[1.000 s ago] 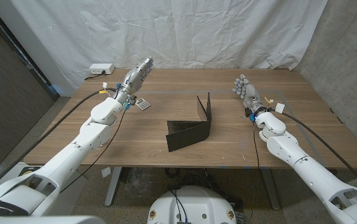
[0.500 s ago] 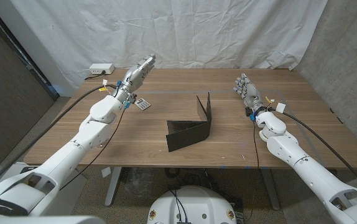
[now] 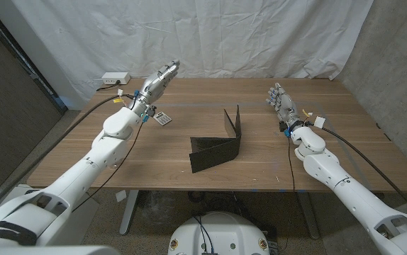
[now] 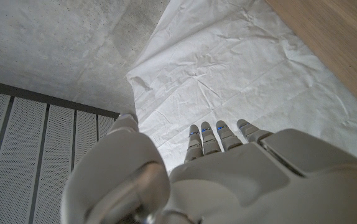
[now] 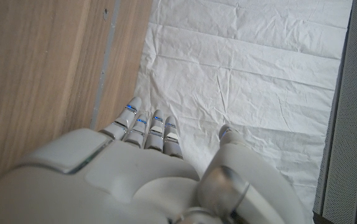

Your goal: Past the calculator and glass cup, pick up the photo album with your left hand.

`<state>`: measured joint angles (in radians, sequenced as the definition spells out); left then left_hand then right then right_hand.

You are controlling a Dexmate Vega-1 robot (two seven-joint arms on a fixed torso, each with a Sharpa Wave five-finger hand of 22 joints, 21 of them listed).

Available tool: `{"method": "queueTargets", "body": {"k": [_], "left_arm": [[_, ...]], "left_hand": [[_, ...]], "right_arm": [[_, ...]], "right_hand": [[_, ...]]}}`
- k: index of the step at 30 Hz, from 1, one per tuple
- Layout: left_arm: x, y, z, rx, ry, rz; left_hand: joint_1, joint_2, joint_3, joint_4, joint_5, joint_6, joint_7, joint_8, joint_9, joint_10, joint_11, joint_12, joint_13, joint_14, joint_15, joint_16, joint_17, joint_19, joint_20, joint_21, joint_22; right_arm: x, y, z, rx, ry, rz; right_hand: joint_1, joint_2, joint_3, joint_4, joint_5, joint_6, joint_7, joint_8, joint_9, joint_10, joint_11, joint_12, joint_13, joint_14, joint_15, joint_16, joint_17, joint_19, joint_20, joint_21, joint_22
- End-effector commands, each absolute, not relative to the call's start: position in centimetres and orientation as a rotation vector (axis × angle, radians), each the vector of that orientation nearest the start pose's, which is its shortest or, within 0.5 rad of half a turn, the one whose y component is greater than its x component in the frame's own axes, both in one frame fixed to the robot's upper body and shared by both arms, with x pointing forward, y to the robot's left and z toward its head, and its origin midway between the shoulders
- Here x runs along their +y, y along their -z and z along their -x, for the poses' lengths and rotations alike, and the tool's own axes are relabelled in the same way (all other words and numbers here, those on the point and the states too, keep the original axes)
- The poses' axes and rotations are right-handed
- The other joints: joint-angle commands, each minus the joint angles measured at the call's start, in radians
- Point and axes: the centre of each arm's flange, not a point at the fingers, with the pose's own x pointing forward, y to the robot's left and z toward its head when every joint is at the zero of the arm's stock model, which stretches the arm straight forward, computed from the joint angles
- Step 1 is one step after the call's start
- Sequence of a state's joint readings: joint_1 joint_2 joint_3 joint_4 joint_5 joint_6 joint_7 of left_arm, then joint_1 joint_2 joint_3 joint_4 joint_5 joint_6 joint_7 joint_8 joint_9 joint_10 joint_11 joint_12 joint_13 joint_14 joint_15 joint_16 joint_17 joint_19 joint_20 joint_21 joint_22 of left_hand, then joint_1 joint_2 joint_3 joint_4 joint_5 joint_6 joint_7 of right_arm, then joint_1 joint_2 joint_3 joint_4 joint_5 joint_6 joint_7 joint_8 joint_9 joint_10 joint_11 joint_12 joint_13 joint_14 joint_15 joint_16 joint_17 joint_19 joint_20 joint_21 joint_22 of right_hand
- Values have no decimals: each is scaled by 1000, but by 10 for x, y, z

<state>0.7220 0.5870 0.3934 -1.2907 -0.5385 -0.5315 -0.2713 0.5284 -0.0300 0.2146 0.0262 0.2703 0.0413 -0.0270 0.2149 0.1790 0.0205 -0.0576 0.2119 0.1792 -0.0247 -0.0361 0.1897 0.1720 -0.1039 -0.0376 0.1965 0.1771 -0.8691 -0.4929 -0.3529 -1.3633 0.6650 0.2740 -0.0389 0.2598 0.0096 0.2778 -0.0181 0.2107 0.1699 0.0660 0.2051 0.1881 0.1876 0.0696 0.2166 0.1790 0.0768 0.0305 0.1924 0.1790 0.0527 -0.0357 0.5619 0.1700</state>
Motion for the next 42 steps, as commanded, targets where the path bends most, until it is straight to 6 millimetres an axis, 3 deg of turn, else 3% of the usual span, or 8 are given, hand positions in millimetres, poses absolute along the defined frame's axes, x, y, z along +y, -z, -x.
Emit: {"method": "queueTargets", "body": {"k": [1, 6, 11, 14, 25, 28, 32, 42], "left_arm": [[275, -71, -611, -929, 438, -315], [272, -73, -605, -955, 429, -329], [270, -76, -600, -969, 428, -351], [269, -77, -598, -974, 425, -362], [264, -82, -594, -992, 421, -404], [262, -84, -593, -991, 423, -425], [258, -86, -590, -996, 422, -457], [251, -89, -586, -1005, 427, -509]], "left_hand": [[16, 2, 3, -8, 0, 6, -12, -1, 5, 4, -11, 0, 5, 5, -40, 0, 3, -2, -119, 4, -1], [22, 2, 4, -12, 0, 5, -15, -3, 5, 6, -14, -1, 5, 6, -41, -1, 3, -4, -112, 2, -1], [44, 0, 6, -27, 0, 17, 1, -2, 5, 23, 1, 2, 5, 25, -35, 3, 2, 8, -136, 6, -1], [49, 0, 7, -30, -1, 19, 3, -2, 5, 26, 0, 2, 5, 29, -36, 3, 2, 11, -137, 6, -1], [82, -2, 12, -52, 0, 24, -17, -5, 5, 40, -21, 2, 5, 43, -52, 3, 2, 18, -122, 6, -2], [112, -7, 15, -72, 1, 25, -16, -7, 6, 61, -12, 6, 5, 67, -46, 7, 2, 37, -142, 10, -2], [124, -11, 16, -81, 2, 22, -12, -8, 6, 63, -8, 5, 5, 70, -45, 6, 2, 41, -146, 9, -2], [182, -42, 15, -123, 7, -1, -19, -16, 7, 48, -28, -6, 6, 58, -56, -4, 2, 38, -132, 2, -4]], "right_arm": [[-284, 23, -647, -610, -165, -115], [-285, 23, -647, -614, -164, -118], [-286, 22, -646, -617, -160, -120], [-287, 22, -646, -619, -159, -122], [-290, 23, -643, -621, -157, -124], [-292, 23, -642, -623, -155, -126], [-294, 24, -640, -626, -152, -129], [-298, 24, -638, -628, -147, -133]], "right_hand": [[9, 2, 0, -8, -1, 8, 3, -4, 2, 10, -1, -1, 4, 8, 0, 2, 5, 10, -24, -6, 2], [11, 3, 1, -10, -1, 10, 3, -3, 2, 8, -2, -2, 4, 8, -1, 1, 5, 11, -24, -8, 2], [12, 4, 1, -11, -2, 10, 3, -4, 2, 8, -2, -3, 4, 9, -1, 1, 5, 12, -24, -9, 2], [13, 5, 2, -12, -2, 11, 2, -4, 2, 8, -1, -3, 4, 9, 0, 2, 5, 12, -23, -11, 2], [13, 6, 0, -14, -4, 11, 1, -5, 2, 9, -3, -3, 4, 9, 0, 1, 5, 15, -24, -16, 2], [13, 6, 0, -14, -5, 11, 1, -5, 2, 8, -2, -3, 4, 9, -1, 1, 5, 15, -23, -18, 2], [13, 6, 0, -15, -5, 11, 2, -5, 2, 7, -4, -4, 4, 9, -2, 1, 5, 16, -24, -20, 2], [14, 8, -1, -17, -7, 12, 1, -5, 2, 7, 0, -4, 5, 9, 0, 1, 5, 17, -24, -25, 3]]}}
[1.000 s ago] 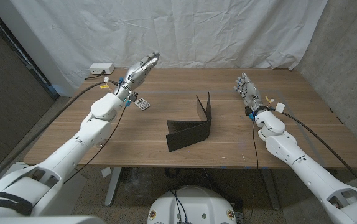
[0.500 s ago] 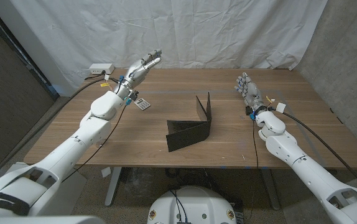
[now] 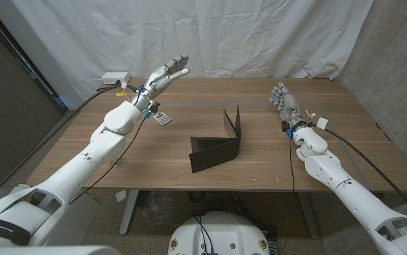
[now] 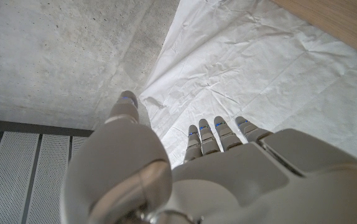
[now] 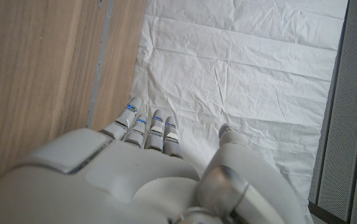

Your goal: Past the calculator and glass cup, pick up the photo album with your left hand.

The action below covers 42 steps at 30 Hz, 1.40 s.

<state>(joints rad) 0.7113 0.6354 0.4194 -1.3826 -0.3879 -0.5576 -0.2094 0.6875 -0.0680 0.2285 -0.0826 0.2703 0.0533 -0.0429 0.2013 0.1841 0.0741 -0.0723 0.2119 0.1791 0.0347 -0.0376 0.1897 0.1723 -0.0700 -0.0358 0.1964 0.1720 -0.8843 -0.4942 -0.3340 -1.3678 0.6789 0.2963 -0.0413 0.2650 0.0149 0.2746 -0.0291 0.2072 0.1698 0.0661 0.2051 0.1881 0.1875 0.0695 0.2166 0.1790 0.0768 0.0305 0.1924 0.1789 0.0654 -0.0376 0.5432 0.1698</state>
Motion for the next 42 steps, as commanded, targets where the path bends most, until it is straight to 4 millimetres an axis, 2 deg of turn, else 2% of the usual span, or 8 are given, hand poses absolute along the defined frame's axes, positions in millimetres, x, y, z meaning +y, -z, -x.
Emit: {"method": "queueTargets", "body": {"k": [1, 9, 17, 42], "left_arm": [[251, -90, -585, -1007, 420, -520], [248, -92, -583, -998, 422, -562], [246, -93, -570, -1051, 405, -570], [240, -101, -554, -1055, 381, -686]], "left_hand": [[33, -9, 0, -21, 8, -16, -2, -4, 2, -8, -14, -8, 6, -7, -55, -6, 2, 3, -132, 1, 1], [64, -30, -5, -43, 12, -31, -6, -7, 2, -19, -10, -13, 7, -26, -50, -11, 2, -4, -121, -3, 2], [81, -42, -9, -53, 14, -32, -10, -5, 3, -20, -13, -13, 7, -30, -51, -11, 2, -8, -112, -5, 2], [126, -43, -12, -63, 22, -16, -17, 1, 4, -3, -24, -6, 9, -26, -58, -7, 2, -15, -108, -5, 4]], "right_arm": [[-298, 24, -638, -628, -147, -134], [-298, 25, -640, -633, -149, -150], [-298, 27, -640, -636, -147, -163], [-297, 29, -635, -652, -139, -175]], "right_hand": [[9, 3, 2, -6, -3, 12, 1, -6, 3, 7, 0, -4, 5, 9, 0, 1, 5, 5, -22, -7, 3], [16, 5, 4, -11, -3, 11, 1, -6, 3, 8, -3, -4, 5, 10, 0, 0, 4, 7, -22, -11, 3], [17, 4, 3, -14, -5, 15, 0, -5, 3, 10, 0, -4, 5, 12, 0, 1, 4, 10, -21, -14, 3], [18, 6, 2, -18, -7, 17, -1, -5, 3, 11, 2, -4, 5, 16, 2, 2, 5, 16, -19, -24, 4]]}}
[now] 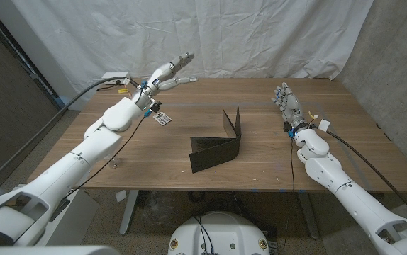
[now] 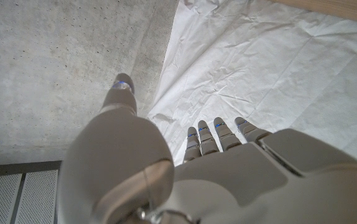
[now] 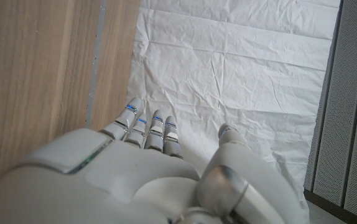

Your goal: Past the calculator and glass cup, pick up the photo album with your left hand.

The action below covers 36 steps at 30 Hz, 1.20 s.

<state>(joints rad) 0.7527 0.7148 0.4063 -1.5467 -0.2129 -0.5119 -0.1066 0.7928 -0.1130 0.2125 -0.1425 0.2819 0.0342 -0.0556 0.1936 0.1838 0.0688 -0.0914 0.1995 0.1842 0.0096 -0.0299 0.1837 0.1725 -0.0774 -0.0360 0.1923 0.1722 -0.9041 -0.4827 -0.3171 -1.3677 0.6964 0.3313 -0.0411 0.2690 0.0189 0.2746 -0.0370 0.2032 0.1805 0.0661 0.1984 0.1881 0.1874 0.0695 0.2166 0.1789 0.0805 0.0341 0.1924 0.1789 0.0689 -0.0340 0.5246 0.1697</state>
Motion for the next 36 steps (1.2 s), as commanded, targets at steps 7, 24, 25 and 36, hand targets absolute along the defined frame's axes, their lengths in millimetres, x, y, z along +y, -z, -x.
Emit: {"method": "queueTargets", "body": {"k": [7, 24, 25, 36], "left_arm": [[235, -101, -551, -1043, 367, -729], [220, -105, -545, -1047, 408, -791], [219, -104, -545, -1045, 414, -794], [217, -105, -541, -1044, 422, -832]], "left_hand": [[26, 3, 3, -3, 12, 8, -5, 10, 5, 3, -6, 6, 4, -5, -65, -2, 2, -7, -109, 0, 4], [42, 9, 1, -2, 14, 20, -3, 13, 5, 15, -6, 9, 4, 3, -66, 2, 2, 15, -108, 9, 4], [43, 9, 1, -2, 14, 22, -3, 13, 5, 15, -7, 9, 4, 4, -66, 2, 2, 15, -108, 9, 4], [50, 11, -1, -1, 14, 22, -2, 12, 5, 17, -7, 8, 4, 6, -65, 1, 2, 22, -115, 10, 4]], "right_arm": [[-299, 30, -633, -657, -137, -185], [-303, 27, -625, -677, -127, -195], [-303, 28, -625, -678, -126, -197], [-303, 27, -625, -683, -127, -200]], "right_hand": [[14, 1, 1, -11, -4, 6, -1, 1, 3, 10, 1, -4, 5, 12, -3, 1, 5, 14, -22, -8, 4], [17, 1, 0, -15, -4, 10, 5, 2, 3, 11, 2, -5, 5, 11, 0, 0, 5, 15, -23, -16, 4], [17, 1, 0, -15, -5, 11, 5, 2, 3, 10, 2, -5, 5, 11, -1, 0, 5, 16, -23, -16, 4], [16, 3, 0, -16, -5, 10, 6, 1, 3, 11, 0, -5, 5, 12, -1, 1, 6, 17, -21, -21, 4]]}}
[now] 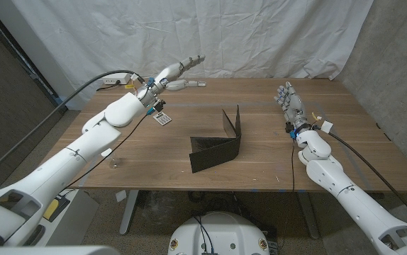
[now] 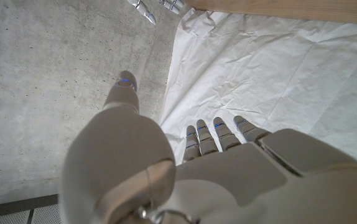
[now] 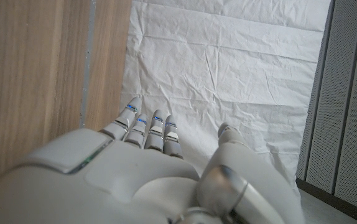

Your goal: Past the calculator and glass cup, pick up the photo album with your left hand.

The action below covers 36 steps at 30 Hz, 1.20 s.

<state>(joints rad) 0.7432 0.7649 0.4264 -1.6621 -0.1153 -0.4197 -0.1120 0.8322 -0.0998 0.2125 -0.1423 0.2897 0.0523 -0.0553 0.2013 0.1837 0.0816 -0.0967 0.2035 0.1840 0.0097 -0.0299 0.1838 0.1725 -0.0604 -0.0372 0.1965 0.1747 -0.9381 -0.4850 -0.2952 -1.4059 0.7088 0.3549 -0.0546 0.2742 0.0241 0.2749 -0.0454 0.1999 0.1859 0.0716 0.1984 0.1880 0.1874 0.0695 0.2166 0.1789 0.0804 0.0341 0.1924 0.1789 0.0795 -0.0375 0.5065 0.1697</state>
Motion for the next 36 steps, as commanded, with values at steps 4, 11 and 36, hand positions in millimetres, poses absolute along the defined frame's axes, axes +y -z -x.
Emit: {"method": "queueTargets", "body": {"k": [4, 11, 36], "left_arm": [[216, -104, -540, -1042, 433, -842], [213, -104, -538, -1035, 441, -870], [197, -103, -526, -1046, 419, -1013]], "left_hand": [[13, -4, -2, 0, 7, 2, -3, 3, 5, 3, -2, 4, 4, 5, -64, 1, 2, 6, -112, 6, 2], [13, -7, -6, 1, 6, -3, -3, 0, 6, -1, -2, 2, 4, 3, -61, 0, 2, 7, -110, 5, 2], [20, -15, -21, 5, 7, -15, -7, -5, 6, -11, -4, -2, 5, -4, -62, -2, 2, 2, -106, 0, 1]], "right_arm": [[-302, 26, -626, -685, -130, -201], [-302, 26, -626, -686, -132, -203], [-306, 26, -628, -694, -132, -219]], "right_hand": [[11, -1, -1, -8, -2, 7, 0, 2, 3, 11, 2, -5, 5, 12, 0, 1, 6, 8, -18, -5, 4], [12, -2, -1, -10, -3, 7, 0, 2, 3, 11, 2, -5, 5, 12, -1, 1, 6, 8, -17, -7, 4], [11, 0, -3, -12, -4, 6, 0, 0, 4, 12, 2, -5, 6, 15, 0, 1, 6, 13, -16, -17, 5]]}}
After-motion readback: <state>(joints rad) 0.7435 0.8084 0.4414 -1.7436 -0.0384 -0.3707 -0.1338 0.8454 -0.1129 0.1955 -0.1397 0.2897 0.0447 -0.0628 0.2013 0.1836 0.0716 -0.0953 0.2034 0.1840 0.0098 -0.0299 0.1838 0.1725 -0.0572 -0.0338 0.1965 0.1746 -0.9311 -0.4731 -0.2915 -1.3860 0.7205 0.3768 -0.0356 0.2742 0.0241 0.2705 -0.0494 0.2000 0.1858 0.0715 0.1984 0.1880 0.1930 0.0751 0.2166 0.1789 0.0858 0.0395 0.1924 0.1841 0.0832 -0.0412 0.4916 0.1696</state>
